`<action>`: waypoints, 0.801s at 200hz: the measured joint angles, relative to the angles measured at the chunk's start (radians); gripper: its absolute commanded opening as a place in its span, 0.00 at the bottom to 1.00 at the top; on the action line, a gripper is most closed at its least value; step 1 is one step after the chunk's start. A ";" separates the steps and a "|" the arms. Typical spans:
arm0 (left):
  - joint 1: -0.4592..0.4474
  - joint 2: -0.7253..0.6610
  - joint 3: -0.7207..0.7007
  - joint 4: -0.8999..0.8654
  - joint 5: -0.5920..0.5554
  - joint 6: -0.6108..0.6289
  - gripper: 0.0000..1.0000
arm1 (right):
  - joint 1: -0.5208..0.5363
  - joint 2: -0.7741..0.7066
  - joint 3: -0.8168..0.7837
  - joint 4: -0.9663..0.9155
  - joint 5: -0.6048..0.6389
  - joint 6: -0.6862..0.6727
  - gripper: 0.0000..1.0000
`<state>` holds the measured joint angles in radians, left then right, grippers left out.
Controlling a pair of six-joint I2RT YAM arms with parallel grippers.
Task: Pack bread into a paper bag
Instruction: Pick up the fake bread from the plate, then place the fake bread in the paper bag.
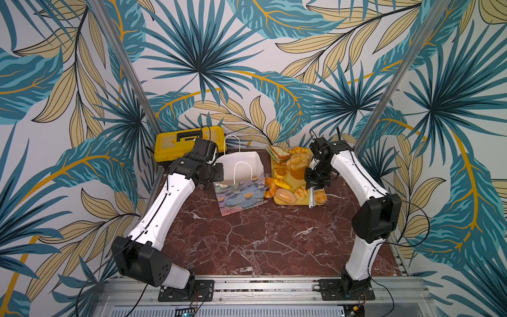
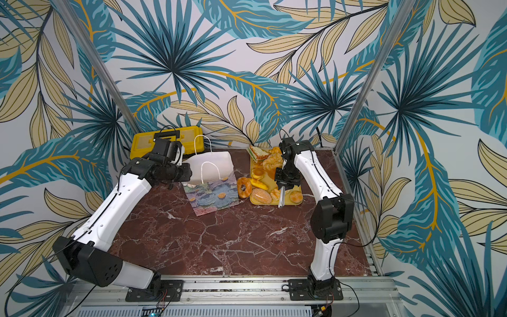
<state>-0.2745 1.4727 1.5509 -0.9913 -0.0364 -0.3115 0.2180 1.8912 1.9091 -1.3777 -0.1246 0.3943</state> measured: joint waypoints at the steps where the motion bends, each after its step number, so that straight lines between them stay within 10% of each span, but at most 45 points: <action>1: 0.000 0.000 0.000 0.000 0.000 0.000 0.38 | 0.000 -0.002 0.001 0.000 0.000 0.000 0.00; 160: 0.000 0.013 0.030 -0.025 -0.001 0.002 0.39 | 0.205 -0.222 0.261 -0.020 -0.255 -0.029 0.00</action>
<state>-0.2745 1.4860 1.5810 -1.0161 -0.0372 -0.3099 0.4229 1.6695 2.1700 -1.3975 -0.3794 0.3653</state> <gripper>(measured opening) 0.385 0.221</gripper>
